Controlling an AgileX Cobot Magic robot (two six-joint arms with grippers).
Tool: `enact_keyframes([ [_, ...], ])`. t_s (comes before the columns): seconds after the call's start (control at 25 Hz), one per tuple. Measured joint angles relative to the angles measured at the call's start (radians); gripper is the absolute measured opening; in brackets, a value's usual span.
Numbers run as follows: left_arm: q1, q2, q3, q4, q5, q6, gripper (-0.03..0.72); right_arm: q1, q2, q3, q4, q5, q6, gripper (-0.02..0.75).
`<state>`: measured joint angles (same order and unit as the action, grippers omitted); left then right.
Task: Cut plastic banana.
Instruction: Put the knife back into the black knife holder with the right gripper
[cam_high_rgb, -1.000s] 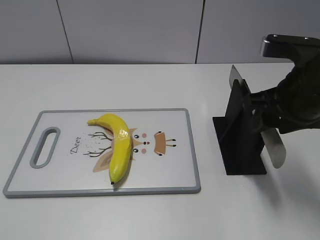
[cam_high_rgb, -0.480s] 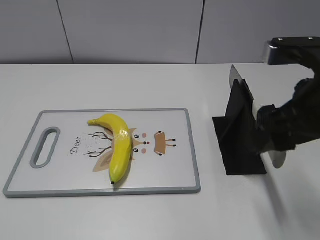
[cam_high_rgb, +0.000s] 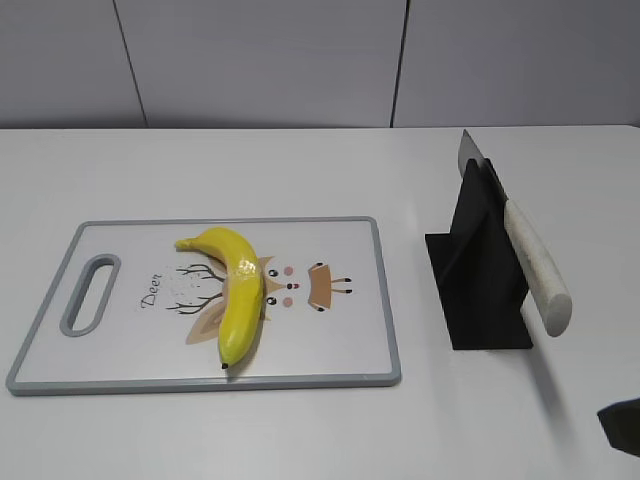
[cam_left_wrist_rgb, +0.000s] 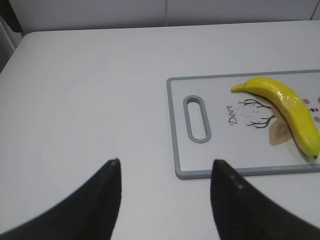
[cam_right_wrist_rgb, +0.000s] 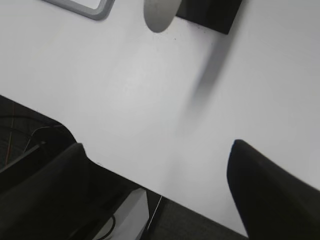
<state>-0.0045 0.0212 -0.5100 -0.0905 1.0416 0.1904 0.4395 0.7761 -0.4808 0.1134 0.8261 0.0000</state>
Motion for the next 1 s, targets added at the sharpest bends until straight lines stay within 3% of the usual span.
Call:
enact_keyframes([
  [0.32, 0.0, 0.0, 0.0, -0.001, 0.0, 0.0, 0.545, 0.001, -0.302, 0.057, -0.025, 0.103, -0.07, 0.639],
  [0.8, 0.0, 0.0, 0.0, -0.001, 0.0, 0.0, 0.545, 0.001, -0.735, 0.06, -0.104, 0.11, -0.083, 0.566],
  [1.0, 0.0, 0.0, 0.0, -0.002, 0.0, 0.0, 0.545, 0.001, -0.781, 0.06, -0.106, 0.113, -0.083, 0.563],
])
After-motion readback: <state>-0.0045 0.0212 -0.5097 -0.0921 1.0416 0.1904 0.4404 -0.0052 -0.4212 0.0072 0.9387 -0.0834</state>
